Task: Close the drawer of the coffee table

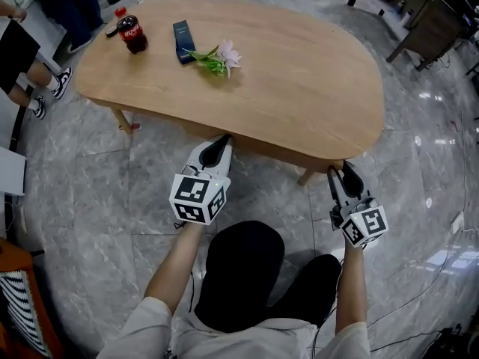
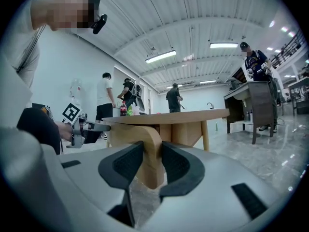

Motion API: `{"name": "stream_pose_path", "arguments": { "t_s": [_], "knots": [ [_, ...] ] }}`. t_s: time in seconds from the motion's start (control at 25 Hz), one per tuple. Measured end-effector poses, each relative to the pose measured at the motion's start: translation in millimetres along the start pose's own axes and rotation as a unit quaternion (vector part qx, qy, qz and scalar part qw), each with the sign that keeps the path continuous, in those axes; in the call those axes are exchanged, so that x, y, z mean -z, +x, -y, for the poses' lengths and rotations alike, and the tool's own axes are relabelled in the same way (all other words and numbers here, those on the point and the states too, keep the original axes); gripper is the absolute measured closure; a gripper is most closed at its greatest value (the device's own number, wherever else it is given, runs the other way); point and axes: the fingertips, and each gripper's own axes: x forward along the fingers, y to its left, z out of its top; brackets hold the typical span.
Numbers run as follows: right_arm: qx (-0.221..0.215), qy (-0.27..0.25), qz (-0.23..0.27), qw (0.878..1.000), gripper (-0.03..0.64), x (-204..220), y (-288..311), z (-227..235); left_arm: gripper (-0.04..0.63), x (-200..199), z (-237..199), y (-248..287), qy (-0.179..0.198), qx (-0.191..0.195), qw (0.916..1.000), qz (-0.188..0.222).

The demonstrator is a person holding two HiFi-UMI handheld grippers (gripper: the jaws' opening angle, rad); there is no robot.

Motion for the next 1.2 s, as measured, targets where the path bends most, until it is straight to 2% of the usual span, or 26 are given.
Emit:
{"name": "stream_pose_path", "arguments": {
  "t_s": [0.12, 0.24, 0.52, 0.92, 1.2],
  "knots": [
    [0.004, -0.005, 0.0, 1.0, 0.489, -2.1, 0.5, 6.0, 0.586, 0.0, 1.8, 6.0, -0.014, 0.003, 0.9998, 0.015],
    [0.007, -0.003, 0.0, 1.0, 0.488, -1.8, 3.8, 7.2, 0.586, 0.4, 0.0, 7.5, -0.018, 0.02, 0.9995, 0.013],
    [0.009, -0.003, -0.008, 1.0, 0.488, -1.5, 10.9, 14.5, 0.586, -1.7, -2.4, 17.8, 0.004, 0.037, 0.9992, 0.013],
    [0.009, -0.001, -0.009, 1.0, 0.488, -2.0, 18.2, 20.6, 0.586, -4.4, -6.1, 25.0, -0.008, 0.035, 0.9991, 0.023],
    [0.022, 0.017, -0.001, 1.0, 0.485, -0.6, 14.5, 19.0, 0.586, -2.4, -3.8, 22.4, -0.013, 0.045, 0.9989, 0.008]
  ]
}}
